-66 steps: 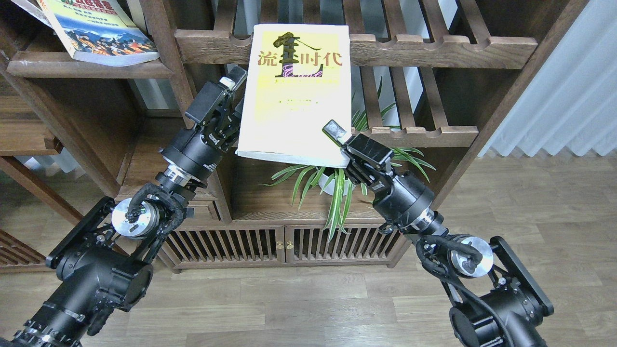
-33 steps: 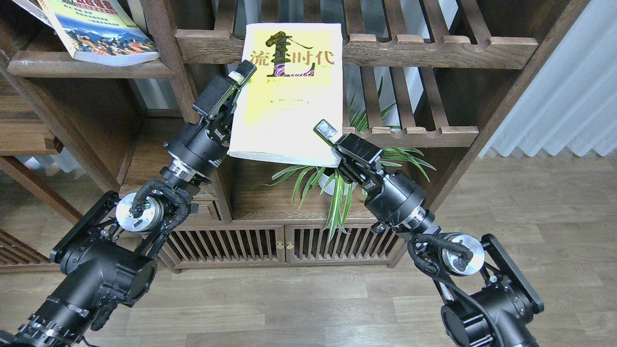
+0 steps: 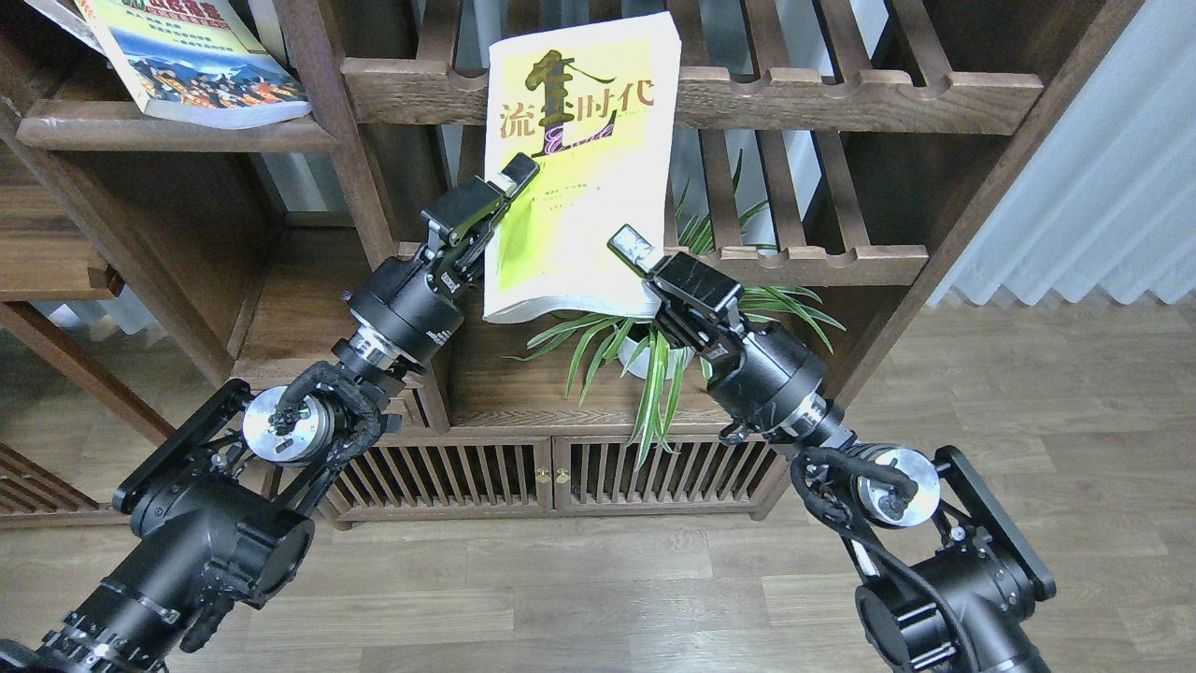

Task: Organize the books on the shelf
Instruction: 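Carry the yellow book with the left gripper up to the top shelf corner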

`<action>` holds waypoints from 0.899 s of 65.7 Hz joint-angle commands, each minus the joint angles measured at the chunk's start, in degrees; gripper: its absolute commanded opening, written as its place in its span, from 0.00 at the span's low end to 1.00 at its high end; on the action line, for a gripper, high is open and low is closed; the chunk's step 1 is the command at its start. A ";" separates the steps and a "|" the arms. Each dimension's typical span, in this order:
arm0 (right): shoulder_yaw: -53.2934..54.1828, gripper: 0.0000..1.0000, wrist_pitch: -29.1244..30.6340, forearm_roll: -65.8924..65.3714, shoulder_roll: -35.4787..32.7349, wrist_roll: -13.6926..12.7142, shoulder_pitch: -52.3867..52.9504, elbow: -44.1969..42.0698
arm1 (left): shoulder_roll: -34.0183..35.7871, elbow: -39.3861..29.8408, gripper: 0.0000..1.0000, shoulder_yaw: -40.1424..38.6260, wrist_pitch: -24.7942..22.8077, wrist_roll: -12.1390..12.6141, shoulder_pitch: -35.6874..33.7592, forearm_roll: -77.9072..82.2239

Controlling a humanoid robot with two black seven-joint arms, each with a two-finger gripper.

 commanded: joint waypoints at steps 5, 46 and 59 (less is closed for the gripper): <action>-0.09 0.06 -0.08 -0.76 0.01 -0.09 0.10 -0.16 | -0.02 0.12 0.03 0.85 0.02 0.87 -1.22 0.66; 1.06 0.87 0.71 -1.11 0.01 2.02 -1.57 -13.78 | 4.11 -2.34 0.03 -0.82 0.02 7.02 -4.39 0.84; 1.06 0.88 0.71 -1.02 0.01 2.02 -1.22 -17.20 | 6.74 -4.19 0.03 -3.19 0.02 11.91 -5.27 0.93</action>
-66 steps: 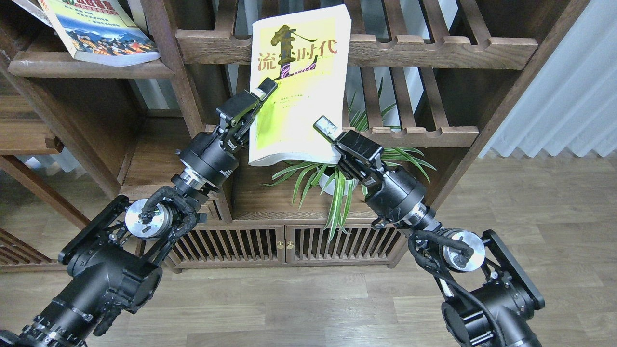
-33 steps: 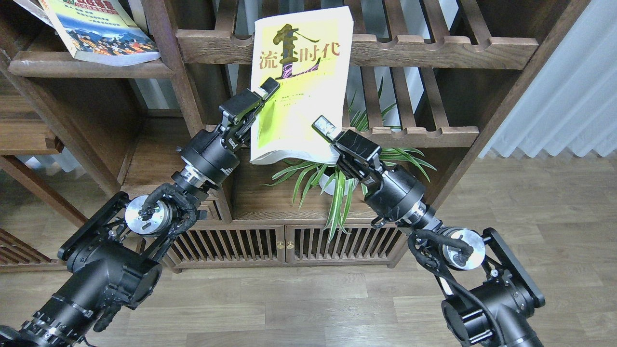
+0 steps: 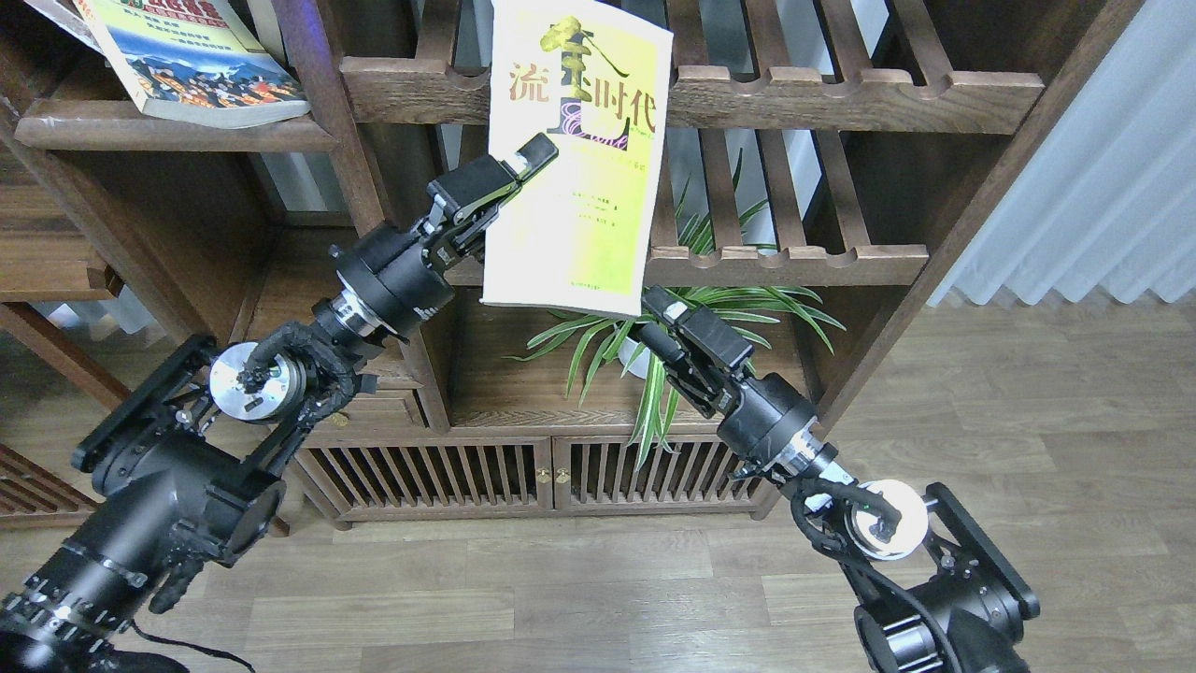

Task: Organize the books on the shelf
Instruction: 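Carry the yellow book with the left gripper up to the top shelf corner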

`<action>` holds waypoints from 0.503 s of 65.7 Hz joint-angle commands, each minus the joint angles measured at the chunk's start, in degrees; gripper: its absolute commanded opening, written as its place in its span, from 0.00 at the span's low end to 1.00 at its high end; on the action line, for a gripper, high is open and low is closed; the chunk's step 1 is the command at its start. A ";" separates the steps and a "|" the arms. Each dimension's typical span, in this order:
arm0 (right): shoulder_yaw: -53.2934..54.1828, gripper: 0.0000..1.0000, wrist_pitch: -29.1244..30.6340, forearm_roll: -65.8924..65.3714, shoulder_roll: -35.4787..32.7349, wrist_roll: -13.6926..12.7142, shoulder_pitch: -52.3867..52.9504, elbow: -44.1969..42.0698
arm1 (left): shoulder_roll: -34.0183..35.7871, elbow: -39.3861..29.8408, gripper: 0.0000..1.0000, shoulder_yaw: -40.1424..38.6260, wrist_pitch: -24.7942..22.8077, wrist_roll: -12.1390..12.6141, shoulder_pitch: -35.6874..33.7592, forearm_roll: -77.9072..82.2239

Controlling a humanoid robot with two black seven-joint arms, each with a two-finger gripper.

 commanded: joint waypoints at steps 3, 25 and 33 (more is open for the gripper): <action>-0.01 0.88 0.01 0.01 0.00 0.00 0.50 -2.28 | 1.50 -0.82 0.03 -2.59 -0.01 2.53 -0.19 0.03; -0.09 0.88 0.01 0.01 0.00 0.00 1.99 -6.41 | 10.37 -3.54 0.03 -5.67 -0.01 2.53 -0.10 0.03; -0.18 0.88 0.01 -0.08 0.00 0.09 2.52 -7.11 | 13.18 -5.56 0.03 -5.67 -0.01 2.53 0.07 0.03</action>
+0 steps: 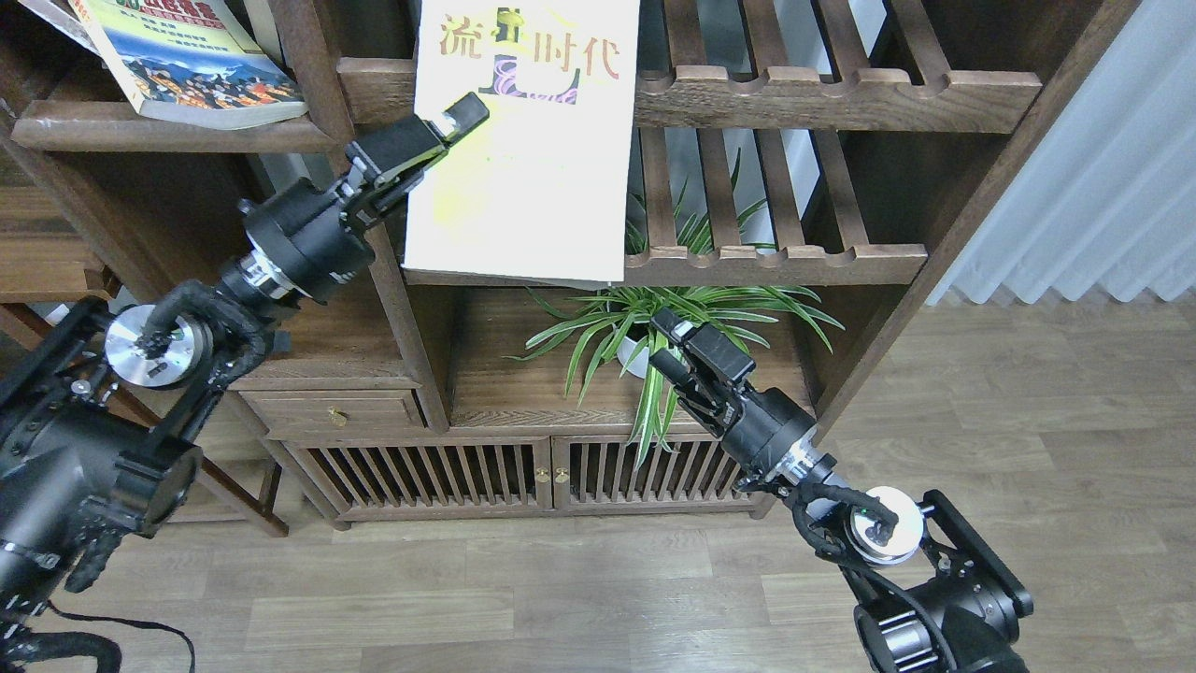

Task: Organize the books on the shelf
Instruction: 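Carry the yellow book with the left gripper up to the top shelf corner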

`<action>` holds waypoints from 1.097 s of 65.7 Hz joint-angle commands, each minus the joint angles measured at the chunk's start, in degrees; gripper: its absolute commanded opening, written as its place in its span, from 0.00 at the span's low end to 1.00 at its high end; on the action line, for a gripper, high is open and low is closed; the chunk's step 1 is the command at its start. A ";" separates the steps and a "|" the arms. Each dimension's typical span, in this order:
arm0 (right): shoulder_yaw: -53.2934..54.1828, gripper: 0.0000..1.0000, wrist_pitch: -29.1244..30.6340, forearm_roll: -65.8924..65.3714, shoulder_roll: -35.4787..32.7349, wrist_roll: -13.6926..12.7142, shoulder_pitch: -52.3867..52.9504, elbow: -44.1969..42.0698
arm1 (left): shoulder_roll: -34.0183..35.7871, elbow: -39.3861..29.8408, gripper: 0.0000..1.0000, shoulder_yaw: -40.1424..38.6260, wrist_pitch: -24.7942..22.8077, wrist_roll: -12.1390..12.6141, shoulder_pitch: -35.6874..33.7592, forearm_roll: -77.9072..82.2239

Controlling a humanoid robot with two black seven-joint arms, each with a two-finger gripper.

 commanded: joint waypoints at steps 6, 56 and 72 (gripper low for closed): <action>-0.12 0.88 -0.08 -0.09 0.00 -0.05 0.91 -1.21 | 3.98 -4.36 0.03 0.16 0.00 -0.01 0.37 0.25; -0.04 0.87 -0.17 -0.17 0.00 -0.05 1.18 -1.74 | 15.41 -13.68 0.04 -12.15 0.00 -0.01 0.81 2.28; -0.04 0.87 -0.26 -0.18 0.00 -0.05 1.18 -2.09 | 17.08 -12.72 0.03 -20.58 0.00 -0.01 1.16 2.36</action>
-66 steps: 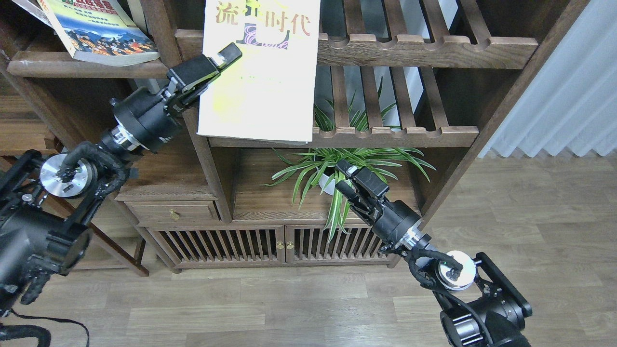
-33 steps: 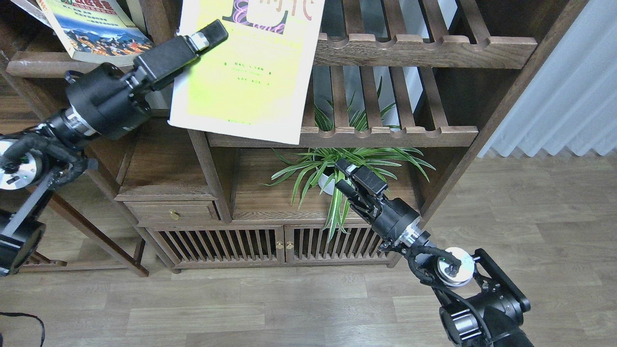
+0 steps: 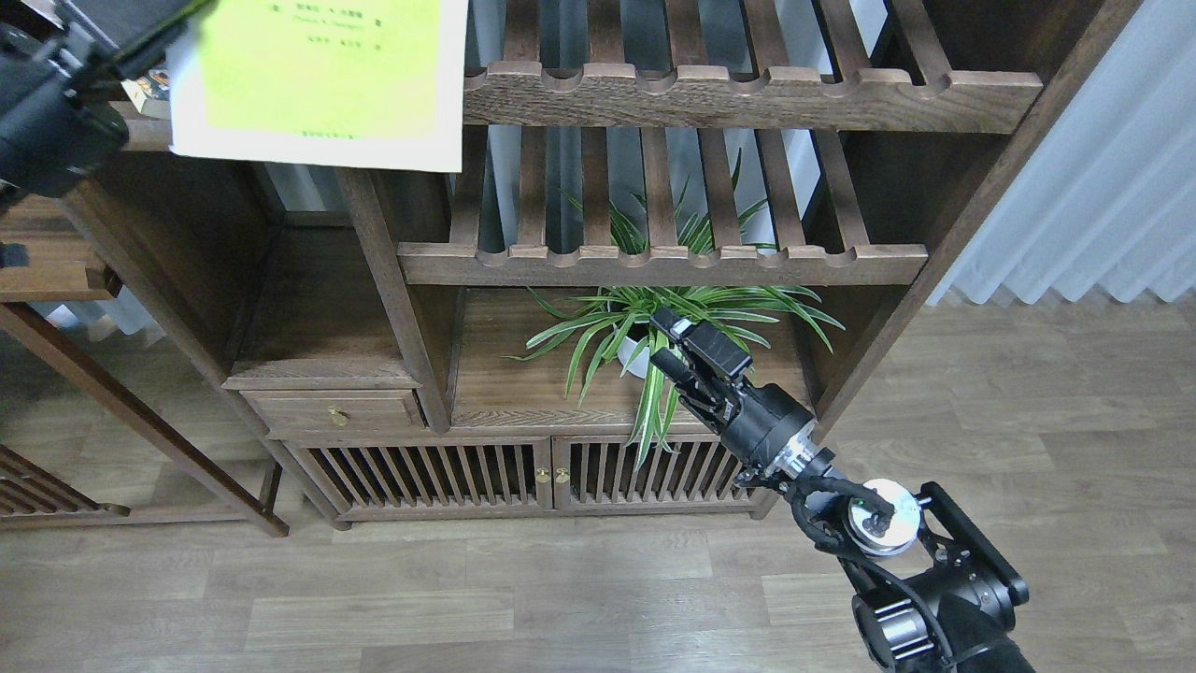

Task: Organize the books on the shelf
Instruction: 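Carry the yellow book with the left gripper up to the top shelf corner, then release the yellow book onto the stacked books and hold still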

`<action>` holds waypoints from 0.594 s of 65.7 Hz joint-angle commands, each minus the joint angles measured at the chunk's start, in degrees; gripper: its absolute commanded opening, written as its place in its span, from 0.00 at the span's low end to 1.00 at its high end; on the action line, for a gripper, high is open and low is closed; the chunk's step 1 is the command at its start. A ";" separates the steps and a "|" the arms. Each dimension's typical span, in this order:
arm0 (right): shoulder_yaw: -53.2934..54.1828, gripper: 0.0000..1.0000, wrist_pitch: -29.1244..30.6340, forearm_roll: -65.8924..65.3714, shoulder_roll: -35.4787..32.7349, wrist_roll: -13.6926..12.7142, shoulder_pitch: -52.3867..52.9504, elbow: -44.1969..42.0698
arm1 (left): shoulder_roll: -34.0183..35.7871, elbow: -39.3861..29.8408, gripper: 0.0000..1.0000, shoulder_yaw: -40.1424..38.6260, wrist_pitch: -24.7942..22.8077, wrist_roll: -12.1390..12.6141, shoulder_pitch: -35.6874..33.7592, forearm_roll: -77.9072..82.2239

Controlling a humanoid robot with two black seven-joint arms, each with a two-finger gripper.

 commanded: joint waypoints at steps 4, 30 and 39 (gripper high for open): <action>0.00 0.87 -0.09 -0.05 0.00 0.00 -0.01 -0.52 | 1.68 2.19 0.04 -7.95 0.02 0.01 0.08 0.09; 0.09 0.87 -0.09 -0.05 0.00 0.44 -0.01 -0.88 | 1.77 8.53 0.04 -15.53 0.02 0.01 4.03 0.70; 0.09 0.87 -0.09 -0.05 0.00 0.44 -0.09 -0.70 | 1.69 11.43 0.04 -16.85 0.02 0.01 4.12 0.70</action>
